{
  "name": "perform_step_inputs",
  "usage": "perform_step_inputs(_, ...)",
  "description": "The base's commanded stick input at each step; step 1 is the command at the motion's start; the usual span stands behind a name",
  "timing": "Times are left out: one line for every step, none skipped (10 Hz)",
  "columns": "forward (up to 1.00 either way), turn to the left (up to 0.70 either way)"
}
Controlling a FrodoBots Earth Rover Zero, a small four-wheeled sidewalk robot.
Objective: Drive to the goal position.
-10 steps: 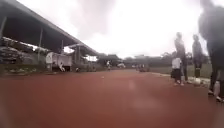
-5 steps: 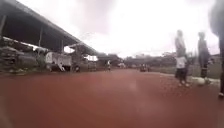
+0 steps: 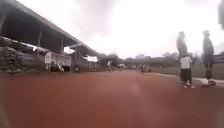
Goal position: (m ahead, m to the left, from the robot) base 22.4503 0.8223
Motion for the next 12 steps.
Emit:
perform_step_inputs(0.5,0.02)
perform_step_inputs(0.5,0.02)
perform_step_inputs(0.5,0.02)
perform_step_inputs(0.5,0.02)
perform_step_inputs(0.5,0.02)
perform_step_inputs(0.5,0.02)
perform_step_inputs(0.5,0.02)
perform_step_inputs(0.5,0.02)
perform_step_inputs(0.5,0.02)
perform_step_inputs(0.5,0.02)
perform_step_inputs(0.5,0.02)
perform_step_inputs(0.5,0.02)
